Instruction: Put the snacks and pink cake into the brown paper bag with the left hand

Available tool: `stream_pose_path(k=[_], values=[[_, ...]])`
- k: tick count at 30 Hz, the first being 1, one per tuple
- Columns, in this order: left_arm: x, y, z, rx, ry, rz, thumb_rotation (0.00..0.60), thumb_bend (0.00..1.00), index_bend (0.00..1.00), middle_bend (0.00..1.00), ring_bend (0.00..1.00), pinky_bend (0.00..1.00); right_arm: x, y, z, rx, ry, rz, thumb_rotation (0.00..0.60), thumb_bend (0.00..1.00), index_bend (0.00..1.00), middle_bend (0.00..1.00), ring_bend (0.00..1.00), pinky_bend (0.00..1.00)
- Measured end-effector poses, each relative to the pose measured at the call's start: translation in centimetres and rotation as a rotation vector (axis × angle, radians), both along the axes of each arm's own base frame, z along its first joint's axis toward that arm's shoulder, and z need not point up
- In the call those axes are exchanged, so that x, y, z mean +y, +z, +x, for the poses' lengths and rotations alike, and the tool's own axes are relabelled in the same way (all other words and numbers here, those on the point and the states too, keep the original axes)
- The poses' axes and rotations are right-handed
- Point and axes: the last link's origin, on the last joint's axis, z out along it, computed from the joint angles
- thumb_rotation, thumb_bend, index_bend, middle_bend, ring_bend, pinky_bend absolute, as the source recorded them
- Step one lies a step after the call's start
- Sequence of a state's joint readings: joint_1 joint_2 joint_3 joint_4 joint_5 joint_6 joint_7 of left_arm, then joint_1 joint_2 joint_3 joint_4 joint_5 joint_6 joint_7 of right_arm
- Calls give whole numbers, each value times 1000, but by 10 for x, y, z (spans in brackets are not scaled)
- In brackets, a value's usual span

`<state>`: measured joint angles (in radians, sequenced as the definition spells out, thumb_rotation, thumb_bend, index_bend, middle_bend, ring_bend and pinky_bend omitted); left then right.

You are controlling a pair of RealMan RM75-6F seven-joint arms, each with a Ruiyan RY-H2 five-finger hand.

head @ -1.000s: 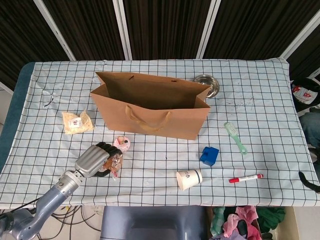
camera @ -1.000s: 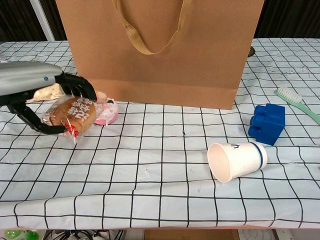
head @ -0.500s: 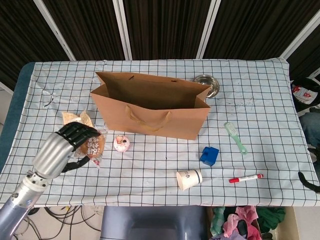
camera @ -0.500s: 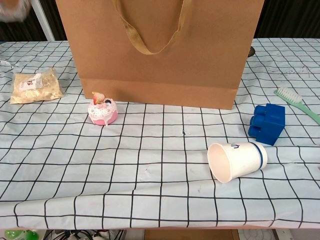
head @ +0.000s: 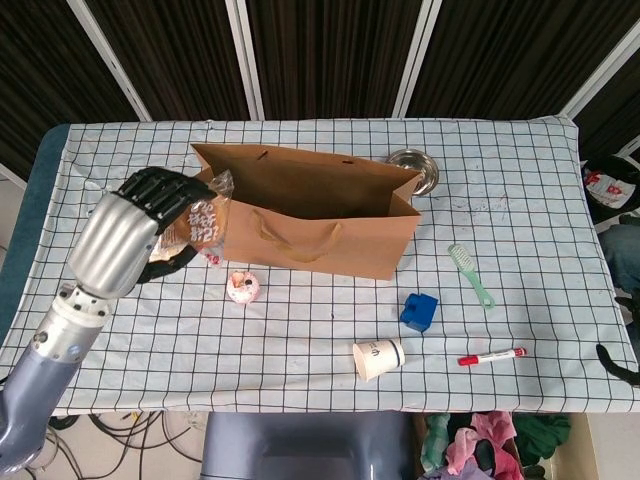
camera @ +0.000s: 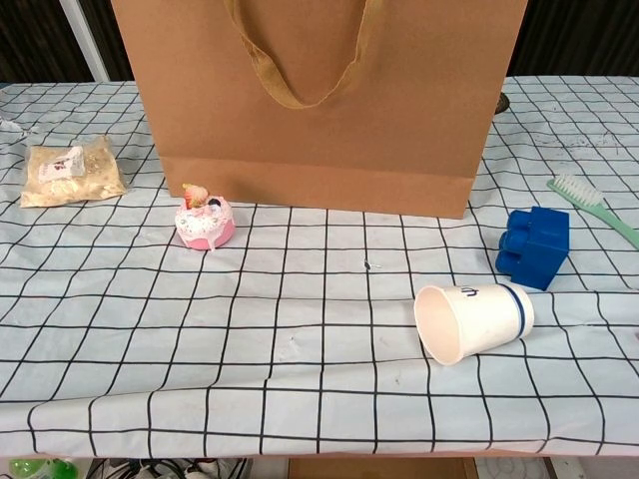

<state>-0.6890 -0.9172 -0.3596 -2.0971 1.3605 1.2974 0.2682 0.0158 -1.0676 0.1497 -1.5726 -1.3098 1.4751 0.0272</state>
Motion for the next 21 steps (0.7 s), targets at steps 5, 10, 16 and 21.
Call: stream_pose_path(k=[5,10,16,21], values=[[32,-12,39,-21,8,-25,600,284,309,338,244,270,-1,-2,-2,5,-9,7,600,211,208,110,248,332],[60,-40,71,-72,58,-99,600,282,307,329,240,270,-2,-1,-3,3,-10,6,600,211,208,110,248,332],[81,-73,91,-63,106,-122,600,279,306,327,236,270,-3,-2,-5,1,-13,9,600,211,208,110,248,332],[90,-89,92,-47,138,-120,600,210,293,301,197,265,-3,0,-6,-5,-13,0,600,210,208,110,248,332]])
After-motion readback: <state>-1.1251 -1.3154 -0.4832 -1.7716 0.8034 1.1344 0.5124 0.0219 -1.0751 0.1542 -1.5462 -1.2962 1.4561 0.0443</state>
